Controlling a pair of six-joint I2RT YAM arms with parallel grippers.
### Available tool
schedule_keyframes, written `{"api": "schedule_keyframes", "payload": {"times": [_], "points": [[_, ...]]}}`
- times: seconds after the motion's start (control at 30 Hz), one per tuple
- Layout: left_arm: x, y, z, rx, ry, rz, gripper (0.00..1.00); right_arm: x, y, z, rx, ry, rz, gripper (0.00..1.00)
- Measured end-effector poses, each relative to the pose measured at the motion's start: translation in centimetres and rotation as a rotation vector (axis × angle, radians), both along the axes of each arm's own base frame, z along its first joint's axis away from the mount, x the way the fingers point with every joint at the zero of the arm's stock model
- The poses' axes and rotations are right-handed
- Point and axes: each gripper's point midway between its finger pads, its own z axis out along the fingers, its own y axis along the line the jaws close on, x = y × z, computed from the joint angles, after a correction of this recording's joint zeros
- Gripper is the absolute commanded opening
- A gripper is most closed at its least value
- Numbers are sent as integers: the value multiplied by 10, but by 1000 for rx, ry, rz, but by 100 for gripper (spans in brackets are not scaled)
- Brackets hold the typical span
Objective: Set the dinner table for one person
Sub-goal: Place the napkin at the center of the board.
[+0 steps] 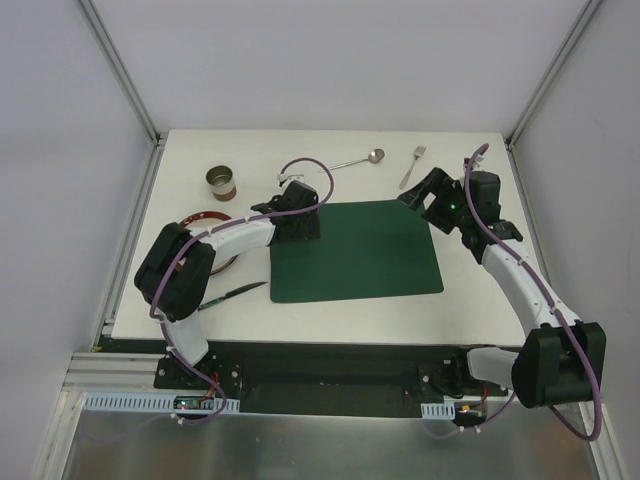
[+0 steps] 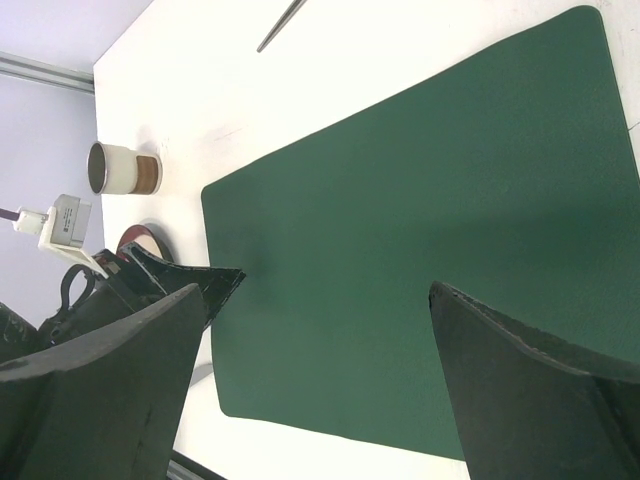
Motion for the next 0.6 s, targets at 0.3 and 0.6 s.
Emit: {"api": "schedule_keyframes", "payload": {"times": [0.3, 0.6], "points": [[-3, -1, -7, -11, 35, 26, 70, 6, 1, -3, -4, 8, 2, 96], [-9, 3, -18, 11, 74, 36, 70, 10, 2, -11, -8, 32, 7, 96]]}}
